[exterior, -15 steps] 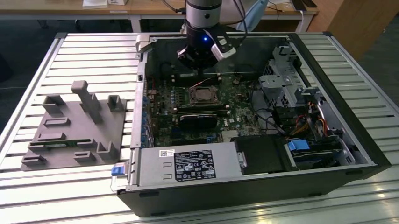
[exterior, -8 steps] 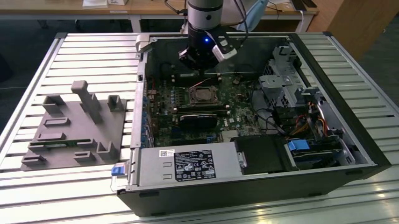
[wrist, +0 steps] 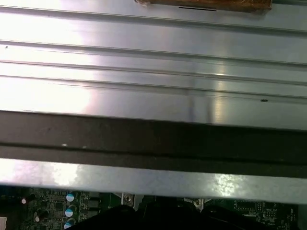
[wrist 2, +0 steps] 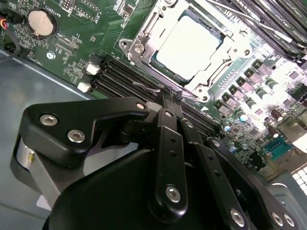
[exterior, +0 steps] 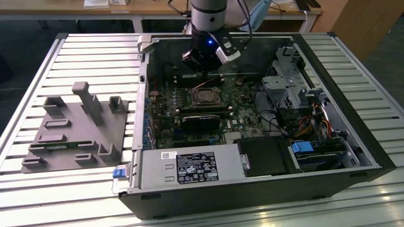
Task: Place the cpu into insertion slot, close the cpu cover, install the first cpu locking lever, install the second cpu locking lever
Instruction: 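Install the first cpu locking lever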
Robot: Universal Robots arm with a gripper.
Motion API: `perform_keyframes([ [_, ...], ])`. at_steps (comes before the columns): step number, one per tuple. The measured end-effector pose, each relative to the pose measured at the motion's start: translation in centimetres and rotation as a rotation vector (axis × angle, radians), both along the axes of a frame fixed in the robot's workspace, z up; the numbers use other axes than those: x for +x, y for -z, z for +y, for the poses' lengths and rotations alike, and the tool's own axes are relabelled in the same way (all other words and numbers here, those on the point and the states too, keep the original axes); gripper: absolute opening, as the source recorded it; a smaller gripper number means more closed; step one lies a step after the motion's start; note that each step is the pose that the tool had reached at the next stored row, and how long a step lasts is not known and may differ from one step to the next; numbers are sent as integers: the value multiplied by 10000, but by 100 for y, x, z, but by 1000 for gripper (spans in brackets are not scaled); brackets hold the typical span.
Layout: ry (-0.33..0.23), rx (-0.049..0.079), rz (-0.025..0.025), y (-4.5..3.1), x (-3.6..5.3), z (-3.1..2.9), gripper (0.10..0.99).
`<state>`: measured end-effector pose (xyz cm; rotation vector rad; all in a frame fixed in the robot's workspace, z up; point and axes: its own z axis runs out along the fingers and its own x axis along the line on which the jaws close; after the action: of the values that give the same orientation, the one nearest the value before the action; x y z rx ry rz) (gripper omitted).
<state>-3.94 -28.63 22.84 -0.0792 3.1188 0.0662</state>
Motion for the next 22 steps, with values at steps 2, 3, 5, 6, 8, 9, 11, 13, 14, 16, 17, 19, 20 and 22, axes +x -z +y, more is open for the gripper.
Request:
perform_keyframes([
  [2, 21, -1, 0, 9, 12, 1, 106],
  [3, 26, -1, 1, 12, 19, 1, 106],
  [5, 32, -2, 1, 19, 32, 3, 106],
  [6, 36, -1, 1, 22, 38, 4, 106],
  [8, 46, 0, -1, 30, 51, 7, 106],
  [9, 51, -1, 0, 33, 57, 8, 106],
  [11, 62, -1, 0, 40, 68, 10, 106],
  [13, 74, -1, 0, 48, 77, 12, 106],
  [14, 78, -2, 1, 51, 82, 13, 106],
  [16, 88, 0, 0, 60, 91, 14, 106],
  [17, 95, -1, 0, 64, 97, 14, 106],
  [19, 116, -1, 0, 74, 109, 14, 106],
  [20, 130, -1, 1, 79, 116, 14, 106],
  [22, 159, -1, 0, 91, 133, 14, 106],
])
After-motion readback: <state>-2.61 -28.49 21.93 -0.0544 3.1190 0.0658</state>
